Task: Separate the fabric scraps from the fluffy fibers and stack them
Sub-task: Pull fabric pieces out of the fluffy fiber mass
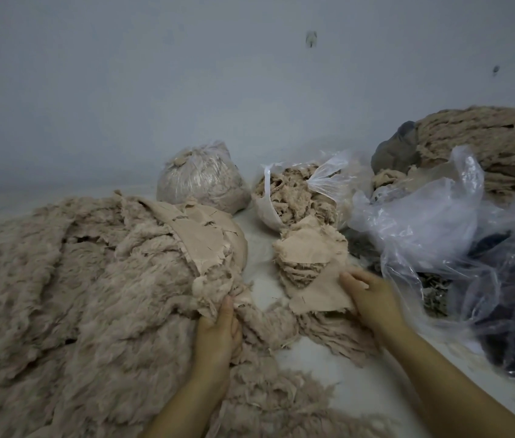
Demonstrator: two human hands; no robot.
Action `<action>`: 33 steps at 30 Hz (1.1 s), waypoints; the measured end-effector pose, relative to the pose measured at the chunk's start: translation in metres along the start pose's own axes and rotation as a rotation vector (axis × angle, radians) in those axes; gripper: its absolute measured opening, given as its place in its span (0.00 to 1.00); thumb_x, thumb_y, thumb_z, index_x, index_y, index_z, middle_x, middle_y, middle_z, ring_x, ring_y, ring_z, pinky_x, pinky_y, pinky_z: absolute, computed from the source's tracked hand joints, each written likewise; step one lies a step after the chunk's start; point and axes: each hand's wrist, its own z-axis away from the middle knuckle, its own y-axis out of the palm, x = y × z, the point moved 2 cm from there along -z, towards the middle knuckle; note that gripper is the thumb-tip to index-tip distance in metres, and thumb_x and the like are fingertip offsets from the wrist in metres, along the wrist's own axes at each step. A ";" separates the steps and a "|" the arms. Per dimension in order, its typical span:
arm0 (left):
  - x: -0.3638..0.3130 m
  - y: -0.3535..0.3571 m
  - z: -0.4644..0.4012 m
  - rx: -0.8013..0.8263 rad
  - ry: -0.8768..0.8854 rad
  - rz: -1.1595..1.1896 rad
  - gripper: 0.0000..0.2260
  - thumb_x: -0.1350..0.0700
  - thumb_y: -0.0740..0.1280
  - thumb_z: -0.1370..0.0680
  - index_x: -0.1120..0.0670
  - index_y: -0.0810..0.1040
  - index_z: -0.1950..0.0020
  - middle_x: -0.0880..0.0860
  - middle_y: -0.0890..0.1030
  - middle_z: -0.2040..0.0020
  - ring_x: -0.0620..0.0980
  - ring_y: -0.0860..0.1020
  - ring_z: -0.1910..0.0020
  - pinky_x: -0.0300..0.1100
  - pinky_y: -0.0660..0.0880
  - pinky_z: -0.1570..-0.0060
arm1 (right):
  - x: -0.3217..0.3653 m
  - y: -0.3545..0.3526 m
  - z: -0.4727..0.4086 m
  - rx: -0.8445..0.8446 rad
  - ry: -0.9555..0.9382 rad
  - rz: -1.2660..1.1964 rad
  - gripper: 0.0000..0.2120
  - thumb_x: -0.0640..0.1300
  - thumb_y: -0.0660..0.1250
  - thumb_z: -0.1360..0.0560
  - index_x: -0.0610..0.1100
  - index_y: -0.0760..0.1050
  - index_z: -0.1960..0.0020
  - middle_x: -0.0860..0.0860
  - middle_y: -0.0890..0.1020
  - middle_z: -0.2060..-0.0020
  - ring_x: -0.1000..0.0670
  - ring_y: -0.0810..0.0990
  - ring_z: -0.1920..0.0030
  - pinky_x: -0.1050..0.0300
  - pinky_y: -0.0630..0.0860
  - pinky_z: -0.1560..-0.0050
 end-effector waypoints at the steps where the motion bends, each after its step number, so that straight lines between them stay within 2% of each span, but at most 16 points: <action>1: -0.001 0.002 0.000 -0.015 0.039 -0.046 0.16 0.48 0.63 0.22 0.60 0.73 0.61 0.62 0.72 0.72 0.56 0.73 0.77 0.41 0.73 0.76 | -0.006 -0.005 -0.002 0.011 0.007 0.136 0.11 0.53 0.64 0.22 0.49 0.80 0.46 0.49 0.83 0.50 0.48 0.80 0.48 0.56 0.73 0.51; 2: -0.001 0.002 0.000 -0.045 0.089 -0.113 0.15 0.49 0.63 0.22 0.63 0.77 0.50 0.69 0.78 0.60 0.64 0.80 0.63 0.54 0.80 0.61 | -0.011 -0.009 -0.003 0.013 0.018 0.272 0.15 0.56 0.62 0.22 0.50 0.78 0.42 0.48 0.83 0.50 0.46 0.80 0.49 0.54 0.73 0.52; 3: -0.001 0.001 0.000 -0.062 0.126 -0.166 0.15 0.52 0.63 0.21 0.62 0.76 0.43 0.70 0.78 0.50 0.67 0.79 0.50 0.62 0.77 0.48 | -0.014 -0.012 -0.003 -0.003 0.015 0.395 0.17 0.57 0.60 0.22 0.50 0.75 0.39 0.47 0.82 0.51 0.45 0.79 0.49 0.54 0.73 0.54; 4: -0.002 0.001 0.001 -0.076 0.155 -0.187 0.13 0.54 0.64 0.21 0.60 0.77 0.41 0.66 0.79 0.46 0.65 0.78 0.46 0.63 0.74 0.43 | -0.014 -0.014 -0.002 -0.038 -0.018 0.478 0.18 0.57 0.60 0.22 0.50 0.73 0.37 0.47 0.81 0.51 0.44 0.79 0.49 0.53 0.73 0.55; 6: -0.002 0.001 0.001 -0.104 0.132 -0.161 0.06 0.56 0.63 0.21 0.56 0.79 0.51 0.57 0.81 0.53 0.56 0.80 0.53 0.57 0.78 0.50 | -0.008 -0.009 0.004 -0.110 -0.163 0.468 0.15 0.51 0.61 0.21 0.48 0.73 0.38 0.46 0.78 0.48 0.45 0.77 0.50 0.54 0.71 0.55; 8: -0.001 0.001 0.000 -0.086 0.009 0.022 0.09 0.59 0.62 0.20 0.56 0.77 0.59 0.53 0.80 0.67 0.49 0.79 0.68 0.43 0.76 0.67 | 0.006 0.002 0.017 -0.080 -0.299 0.327 0.08 0.47 0.63 0.22 0.49 0.76 0.44 0.48 0.77 0.51 0.50 0.75 0.55 0.57 0.69 0.56; 11: -0.005 0.002 0.000 -0.014 -0.163 0.340 0.14 0.63 0.58 0.22 0.56 0.70 0.67 0.50 0.71 0.78 0.44 0.71 0.81 0.33 0.67 0.81 | 0.025 0.029 0.036 0.276 -0.396 0.184 0.08 0.50 0.69 0.26 0.56 0.76 0.47 0.57 0.75 0.54 0.58 0.74 0.56 0.72 0.66 0.57; 13: -0.005 -0.002 -0.003 0.012 -0.200 0.437 0.12 0.64 0.57 0.23 0.58 0.70 0.67 0.52 0.75 0.75 0.47 0.75 0.78 0.35 0.73 0.79 | 0.032 0.048 0.045 0.593 -0.382 0.210 0.21 0.57 0.73 0.30 0.56 0.73 0.39 0.59 0.72 0.47 0.59 0.71 0.47 0.73 0.65 0.49; 15: -0.005 -0.004 -0.003 0.067 -0.219 0.472 0.13 0.64 0.56 0.24 0.59 0.72 0.68 0.55 0.78 0.73 0.49 0.78 0.75 0.38 0.76 0.76 | 0.034 0.062 0.050 0.711 -0.423 0.272 0.22 0.56 0.74 0.31 0.52 0.74 0.40 0.57 0.70 0.42 0.59 0.67 0.41 0.67 0.64 0.42; 17: -0.005 -0.004 -0.002 0.137 -0.233 0.486 0.19 0.64 0.56 0.24 0.60 0.77 0.72 0.58 0.80 0.70 0.52 0.80 0.74 0.40 0.76 0.76 | 0.037 0.066 0.054 0.621 -0.504 0.232 0.09 0.45 0.72 0.29 0.47 0.74 0.53 0.54 0.74 0.51 0.60 0.70 0.50 0.61 0.67 0.50; 20: -0.009 -0.001 0.001 0.246 -0.280 0.467 0.14 0.55 0.63 0.23 0.61 0.84 0.59 0.62 0.83 0.59 0.56 0.83 0.62 0.46 0.81 0.66 | 0.037 0.066 0.063 0.443 -0.674 0.199 0.13 0.32 0.64 0.35 0.48 0.66 0.63 0.55 0.70 0.64 0.59 0.67 0.64 0.62 0.63 0.65; 22: -0.011 0.001 0.003 0.279 -0.332 0.401 0.16 0.54 0.67 0.28 0.64 0.81 0.46 0.64 0.83 0.51 0.58 0.83 0.57 0.50 0.82 0.60 | 0.038 0.064 0.072 0.385 -0.887 0.244 0.07 0.35 0.62 0.36 0.45 0.72 0.63 0.52 0.73 0.63 0.54 0.70 0.64 0.61 0.65 0.67; 24: -0.011 0.004 0.004 0.280 -0.394 0.378 0.19 0.59 0.68 0.30 0.66 0.77 0.42 0.66 0.82 0.49 0.59 0.83 0.56 0.51 0.82 0.59 | 0.030 0.065 0.077 0.437 -1.017 0.281 0.04 0.41 0.65 0.32 0.45 0.78 0.60 0.51 0.76 0.62 0.52 0.74 0.62 0.60 0.69 0.66; 27: -0.012 0.003 0.002 0.260 -0.451 0.431 0.22 0.58 0.67 0.29 0.67 0.75 0.38 0.67 0.79 0.44 0.61 0.81 0.50 0.55 0.80 0.54 | 0.022 0.058 0.077 0.657 -0.798 0.130 0.13 0.58 0.67 0.26 0.53 0.75 0.66 0.59 0.75 0.70 0.61 0.72 0.69 0.62 0.68 0.67; 30: -0.011 0.002 -0.001 0.285 -0.502 0.540 0.23 0.55 0.65 0.28 0.68 0.72 0.38 0.64 0.77 0.40 0.63 0.78 0.42 0.56 0.78 0.52 | 0.020 0.055 0.068 0.600 -0.418 -0.045 0.25 0.60 0.62 0.24 0.52 0.66 0.76 0.58 0.67 0.79 0.60 0.63 0.76 0.63 0.60 0.70; 33: -0.012 0.005 0.000 0.335 -0.486 0.664 0.19 0.54 0.64 0.28 0.66 0.78 0.45 0.66 0.81 0.48 0.61 0.83 0.53 0.54 0.81 0.62 | 0.026 0.060 0.067 0.650 -0.082 -0.082 0.24 0.67 0.63 0.34 0.47 0.81 0.63 0.57 0.78 0.70 0.59 0.73 0.68 0.62 0.68 0.63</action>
